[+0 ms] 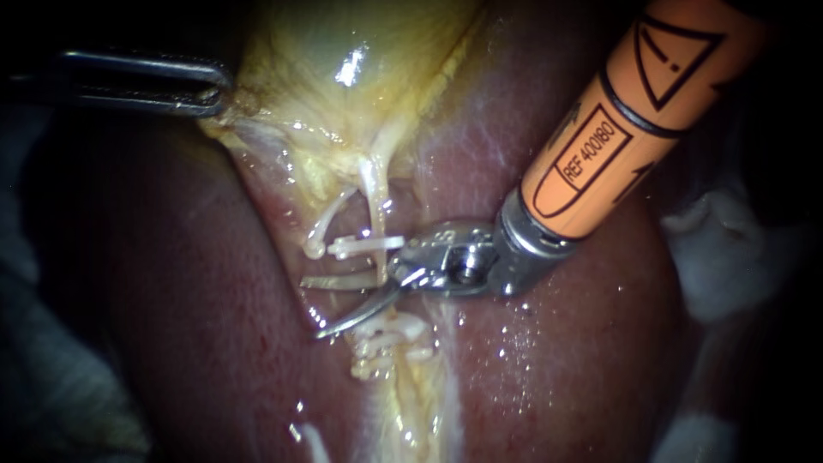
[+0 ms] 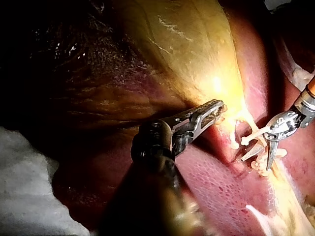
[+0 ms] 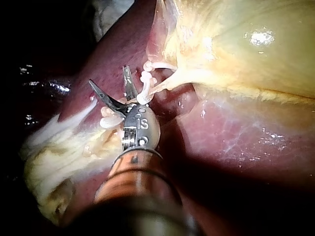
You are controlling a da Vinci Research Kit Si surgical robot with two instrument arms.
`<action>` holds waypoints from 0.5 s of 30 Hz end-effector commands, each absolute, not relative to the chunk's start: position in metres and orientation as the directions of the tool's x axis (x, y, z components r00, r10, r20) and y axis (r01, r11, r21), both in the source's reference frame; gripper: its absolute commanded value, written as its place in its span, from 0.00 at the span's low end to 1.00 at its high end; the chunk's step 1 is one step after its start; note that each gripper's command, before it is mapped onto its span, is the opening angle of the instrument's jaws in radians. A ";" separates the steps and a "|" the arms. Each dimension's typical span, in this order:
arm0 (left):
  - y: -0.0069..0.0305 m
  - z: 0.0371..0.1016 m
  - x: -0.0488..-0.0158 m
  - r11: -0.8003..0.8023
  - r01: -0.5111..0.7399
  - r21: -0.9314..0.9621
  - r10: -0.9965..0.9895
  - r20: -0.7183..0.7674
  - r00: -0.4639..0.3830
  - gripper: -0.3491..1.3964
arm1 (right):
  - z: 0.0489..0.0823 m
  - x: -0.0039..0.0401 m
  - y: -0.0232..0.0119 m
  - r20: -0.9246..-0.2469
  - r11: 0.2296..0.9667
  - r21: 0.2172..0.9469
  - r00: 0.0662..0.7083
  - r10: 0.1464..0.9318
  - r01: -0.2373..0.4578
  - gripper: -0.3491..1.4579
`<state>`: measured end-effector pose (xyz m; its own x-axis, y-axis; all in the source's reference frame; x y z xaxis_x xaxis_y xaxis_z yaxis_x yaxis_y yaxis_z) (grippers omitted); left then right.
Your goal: Go to the cutting position right tube
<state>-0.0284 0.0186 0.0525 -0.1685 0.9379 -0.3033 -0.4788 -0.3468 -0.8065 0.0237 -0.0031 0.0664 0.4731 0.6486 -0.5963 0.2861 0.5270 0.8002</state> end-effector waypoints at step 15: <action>0.0186 0.0525 -0.0284 -0.347 -0.479 -0.806 0.938 -0.303 -0.168 0.00 | 0.0661 0.0237 -0.0028 -0.589 0.516 0.808 0.442 0.677 0.286 0.90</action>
